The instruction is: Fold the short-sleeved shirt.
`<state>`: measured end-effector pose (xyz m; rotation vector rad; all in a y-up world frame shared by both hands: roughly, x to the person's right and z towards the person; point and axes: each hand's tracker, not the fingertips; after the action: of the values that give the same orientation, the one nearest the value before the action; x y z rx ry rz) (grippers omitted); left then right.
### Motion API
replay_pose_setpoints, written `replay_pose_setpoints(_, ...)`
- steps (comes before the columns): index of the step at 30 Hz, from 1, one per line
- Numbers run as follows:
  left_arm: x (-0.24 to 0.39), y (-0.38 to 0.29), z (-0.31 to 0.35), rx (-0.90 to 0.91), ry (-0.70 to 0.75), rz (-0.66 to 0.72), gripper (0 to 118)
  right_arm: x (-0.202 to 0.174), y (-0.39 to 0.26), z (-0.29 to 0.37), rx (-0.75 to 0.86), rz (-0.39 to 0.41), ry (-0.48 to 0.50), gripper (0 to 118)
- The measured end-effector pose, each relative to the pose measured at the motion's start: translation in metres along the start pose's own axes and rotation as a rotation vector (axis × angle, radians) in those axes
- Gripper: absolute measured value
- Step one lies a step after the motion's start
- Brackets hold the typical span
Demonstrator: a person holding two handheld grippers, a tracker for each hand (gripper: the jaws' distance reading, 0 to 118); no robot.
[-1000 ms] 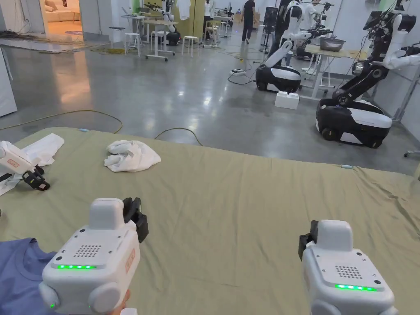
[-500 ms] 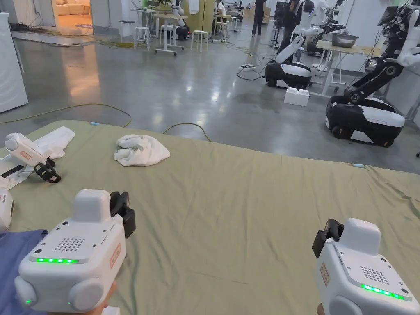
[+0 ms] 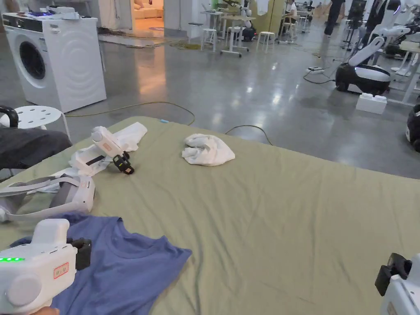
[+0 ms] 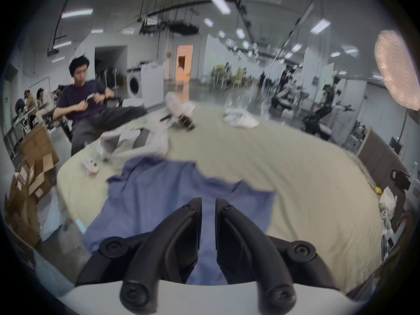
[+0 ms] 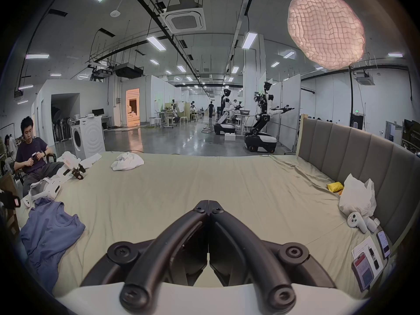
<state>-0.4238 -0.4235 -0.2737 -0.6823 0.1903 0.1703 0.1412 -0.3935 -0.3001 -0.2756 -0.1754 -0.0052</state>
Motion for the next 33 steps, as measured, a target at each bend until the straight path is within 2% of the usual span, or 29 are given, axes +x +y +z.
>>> replay_pose_setpoints(4,-0.031,-0.009,-0.025,-0.117,0.070,0.020,16,-0.007,-0.007,-0.005,-0.027,0.011,0.011,0)
replay_pose_setpoints(5,-0.036,-0.012,-0.032,-0.143,0.068,0.033,23,-0.009,-0.008,-0.005,-0.035,0.014,0.015,0)
replay_pose_setpoints(7,-0.044,-0.017,-0.046,-0.213,0.043,0.048,65,-0.013,-0.007,-0.003,-0.047,0.022,0.017,0)
replay_pose_setpoints(8,-0.046,-0.022,-0.055,-0.251,0.027,0.051,81,-0.014,-0.009,-0.003,-0.054,0.026,0.017,0)
replay_pose_setpoints(9,-0.045,-0.026,-0.062,-0.295,0.019,0.055,91,-0.015,-0.010,-0.004,-0.062,0.028,0.018,0)
replay_pose_setpoints(14,-0.028,-0.052,-0.094,-0.376,0.011,0.032,91,-0.018,-0.016,0.000,-0.087,0.043,0.018,0)
replay_pose_setpoints(16,-0.019,-0.060,-0.104,-0.424,0.034,-0.016,90,-0.018,-0.016,0.001,-0.091,0.049,0.019,0)
replay_pose_setpoints(18,-0.019,-0.069,-0.117,-0.384,0.076,-0.126,88,-0.018,-0.015,0.000,-0.096,0.056,0.019,0)
replay_pose_setpoints(21,-0.007,-0.071,-0.103,-0.353,0.066,-0.136,70,-0.018,-0.015,0.002,-0.094,0.061,0.018,0)
replay_pose_setpoints(23,-0.004,-0.070,-0.100,-0.348,0.065,-0.128,65,-0.016,-0.015,0.001,-0.090,0.060,0.018,0)
replay_pose_setpoints(24,-0.004,-0.070,-0.100,-0.349,0.067,-0.127,52,-0.016,-0.015,0.001,-0.090,0.060,0.018,0)
replay_pose_setpoints(26,-0.008,-0.068,-0.095,-0.350,0.065,-0.121,15,-0.014,-0.019,-0.005,-0.093,0.060,0.019,0)
replay_pose_setpoints(27,-0.010,-0.067,-0.092,-0.338,0.078,-0.118,9,-0.013,-0.019,-0.006,-0.095,0.059,0.018,0)
replay_pose_setpoints(33,-0.025,-0.059,-0.082,-0.286,0.036,-0.027,9,-0.012,-0.022,-0.005,-0.095,0.046,0.023,0)
